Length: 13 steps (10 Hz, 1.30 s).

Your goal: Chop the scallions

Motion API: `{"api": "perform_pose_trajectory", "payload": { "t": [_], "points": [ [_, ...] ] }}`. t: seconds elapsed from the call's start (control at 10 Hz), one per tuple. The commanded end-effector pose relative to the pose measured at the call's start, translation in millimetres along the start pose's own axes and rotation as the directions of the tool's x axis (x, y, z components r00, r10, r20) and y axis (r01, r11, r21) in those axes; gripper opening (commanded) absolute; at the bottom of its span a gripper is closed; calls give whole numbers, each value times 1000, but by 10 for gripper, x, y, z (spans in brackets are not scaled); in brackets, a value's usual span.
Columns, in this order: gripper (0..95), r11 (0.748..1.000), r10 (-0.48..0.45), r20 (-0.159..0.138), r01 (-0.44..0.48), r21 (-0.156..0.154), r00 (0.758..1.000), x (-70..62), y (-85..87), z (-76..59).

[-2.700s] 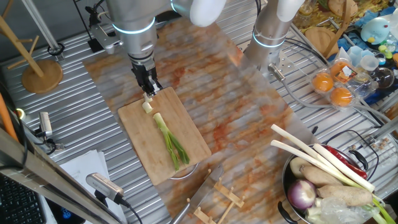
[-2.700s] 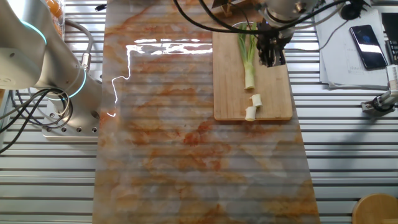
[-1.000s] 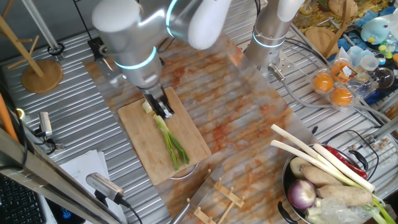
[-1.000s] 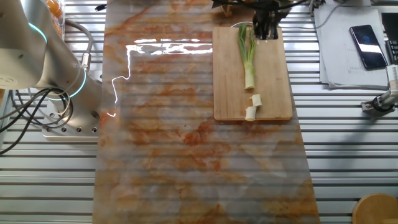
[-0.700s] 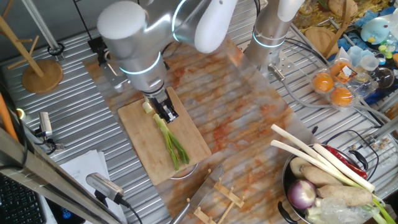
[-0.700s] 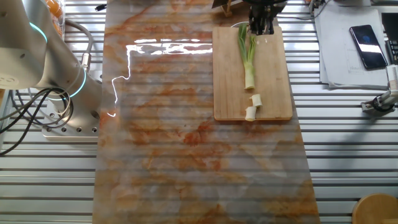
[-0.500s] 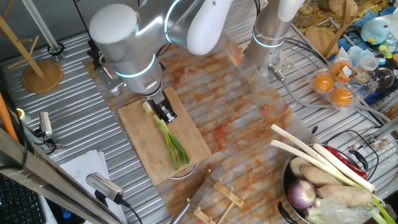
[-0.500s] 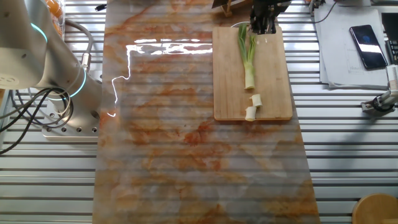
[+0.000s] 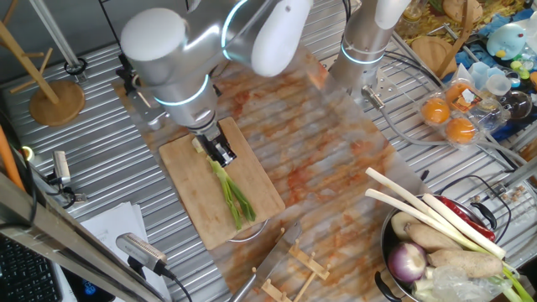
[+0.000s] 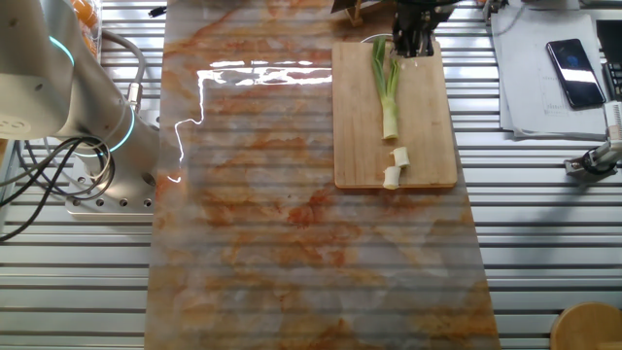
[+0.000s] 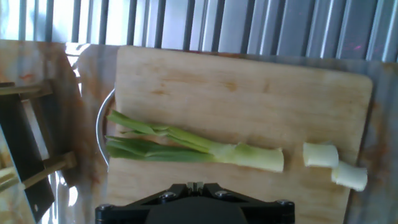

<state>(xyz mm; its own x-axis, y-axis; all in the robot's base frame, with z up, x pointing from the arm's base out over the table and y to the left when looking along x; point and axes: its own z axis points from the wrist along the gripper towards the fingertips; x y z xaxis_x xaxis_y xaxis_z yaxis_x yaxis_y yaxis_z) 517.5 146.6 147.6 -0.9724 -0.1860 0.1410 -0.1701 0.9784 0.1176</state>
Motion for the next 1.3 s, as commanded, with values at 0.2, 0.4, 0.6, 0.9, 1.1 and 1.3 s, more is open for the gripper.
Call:
{"api": "perform_pose_trajectory", "payload": {
  "t": [0.2,0.4,0.6,0.9,1.1,1.3],
  "points": [
    [0,1000,-26,-18,26,5,1000,16,-3,-4],
    [0,996,-84,-20,84,12,996,16,-3,-4],
    [0,983,-181,-30,182,38,983,16,-3,-4],
    [0,983,-185,10,185,-13,983,15,13,-1],
    [0,985,-170,21,171,-32,985,-24,345,-31],
    [0,987,-154,19,155,-43,988,-45,746,7]
  ]
}}
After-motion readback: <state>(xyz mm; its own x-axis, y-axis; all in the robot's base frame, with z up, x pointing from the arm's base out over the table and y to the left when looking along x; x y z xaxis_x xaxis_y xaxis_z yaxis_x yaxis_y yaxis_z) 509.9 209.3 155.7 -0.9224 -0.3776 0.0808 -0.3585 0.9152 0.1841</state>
